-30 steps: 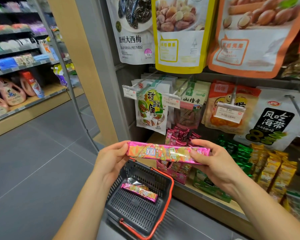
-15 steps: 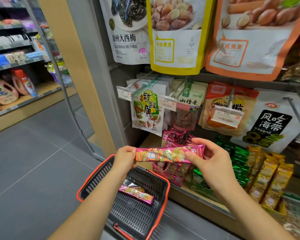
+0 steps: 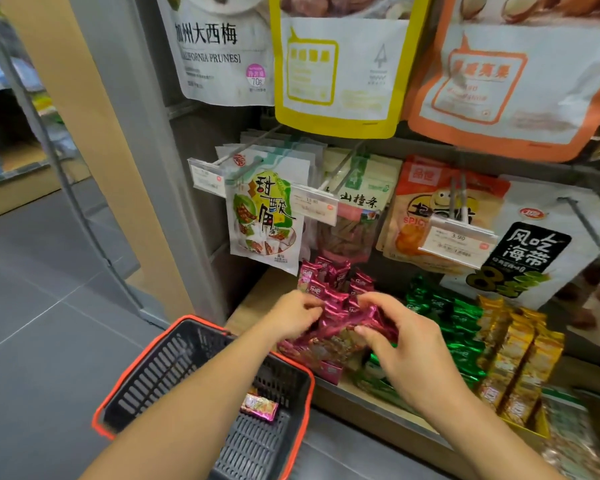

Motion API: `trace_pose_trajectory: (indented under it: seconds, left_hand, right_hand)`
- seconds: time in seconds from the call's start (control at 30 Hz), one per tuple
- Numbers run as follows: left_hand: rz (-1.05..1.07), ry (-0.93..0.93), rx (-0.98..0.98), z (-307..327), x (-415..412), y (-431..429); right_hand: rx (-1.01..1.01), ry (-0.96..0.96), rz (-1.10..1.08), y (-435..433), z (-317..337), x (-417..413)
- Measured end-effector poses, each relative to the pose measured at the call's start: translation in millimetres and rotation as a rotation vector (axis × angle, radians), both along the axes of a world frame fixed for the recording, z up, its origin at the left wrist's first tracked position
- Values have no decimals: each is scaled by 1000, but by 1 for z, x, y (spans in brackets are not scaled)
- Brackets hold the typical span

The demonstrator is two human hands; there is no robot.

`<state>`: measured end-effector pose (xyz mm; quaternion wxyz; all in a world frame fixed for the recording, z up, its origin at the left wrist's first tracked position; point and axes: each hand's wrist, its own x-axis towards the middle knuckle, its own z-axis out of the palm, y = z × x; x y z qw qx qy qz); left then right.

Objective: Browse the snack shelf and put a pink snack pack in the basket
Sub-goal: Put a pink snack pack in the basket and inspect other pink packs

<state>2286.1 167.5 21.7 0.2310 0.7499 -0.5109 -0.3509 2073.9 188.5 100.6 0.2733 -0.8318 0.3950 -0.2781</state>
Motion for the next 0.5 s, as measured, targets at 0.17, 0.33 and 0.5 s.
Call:
trace_pose_trajectory:
  seconds: [0.17, 0.33, 0.5]
  left_hand:
    - [67, -114, -246, -4, 9, -22]
    - [-111, -354, -144, -10, 28, -37]
    - [-30, -400, -172, -18, 46, -23]
  right_hand:
    - [6, -26, -56, -10, -7, 5]
    - [-99, 46, -24, -23, -3, 31]
    - [-181, 104, -51, -32, -10, 55]
